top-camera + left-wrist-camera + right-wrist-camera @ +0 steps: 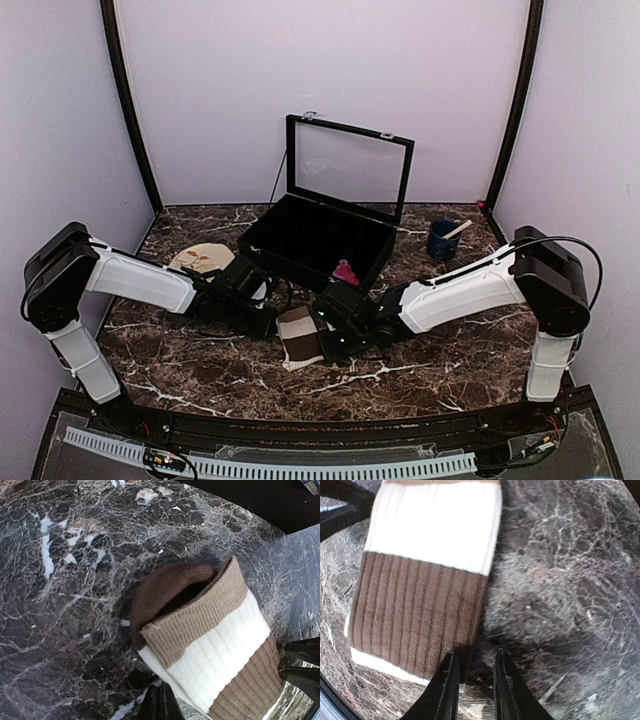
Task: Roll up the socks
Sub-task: Rotate the sock at the center of the board.
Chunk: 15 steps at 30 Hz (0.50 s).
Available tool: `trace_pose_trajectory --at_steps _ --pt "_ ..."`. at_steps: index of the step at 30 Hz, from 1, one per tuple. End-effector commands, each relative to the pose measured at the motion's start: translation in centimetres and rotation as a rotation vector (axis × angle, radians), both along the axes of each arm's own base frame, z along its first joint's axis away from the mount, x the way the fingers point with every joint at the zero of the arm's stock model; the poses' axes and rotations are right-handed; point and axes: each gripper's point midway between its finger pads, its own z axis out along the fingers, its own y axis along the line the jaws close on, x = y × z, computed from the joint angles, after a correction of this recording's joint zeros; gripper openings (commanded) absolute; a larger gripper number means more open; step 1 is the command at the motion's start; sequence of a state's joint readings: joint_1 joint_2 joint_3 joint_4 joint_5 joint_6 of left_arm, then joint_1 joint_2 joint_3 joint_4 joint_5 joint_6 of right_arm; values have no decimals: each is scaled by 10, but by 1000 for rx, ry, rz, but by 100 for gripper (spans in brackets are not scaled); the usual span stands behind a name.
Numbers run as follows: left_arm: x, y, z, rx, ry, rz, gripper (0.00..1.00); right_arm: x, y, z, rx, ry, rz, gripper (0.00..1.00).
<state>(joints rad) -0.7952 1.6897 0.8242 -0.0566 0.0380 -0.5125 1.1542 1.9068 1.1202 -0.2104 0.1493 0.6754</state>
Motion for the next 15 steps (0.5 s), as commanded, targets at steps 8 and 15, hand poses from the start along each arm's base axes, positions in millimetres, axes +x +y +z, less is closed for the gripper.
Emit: trace_pose_trajectory --at_steps 8,15 --pt "-16 40 22 64 -48 55 22 -5 -4 21 -14 -10 -9 24" --pt "-50 21 65 -175 -132 -71 55 1 -13 38 -27 -63 -16 30"
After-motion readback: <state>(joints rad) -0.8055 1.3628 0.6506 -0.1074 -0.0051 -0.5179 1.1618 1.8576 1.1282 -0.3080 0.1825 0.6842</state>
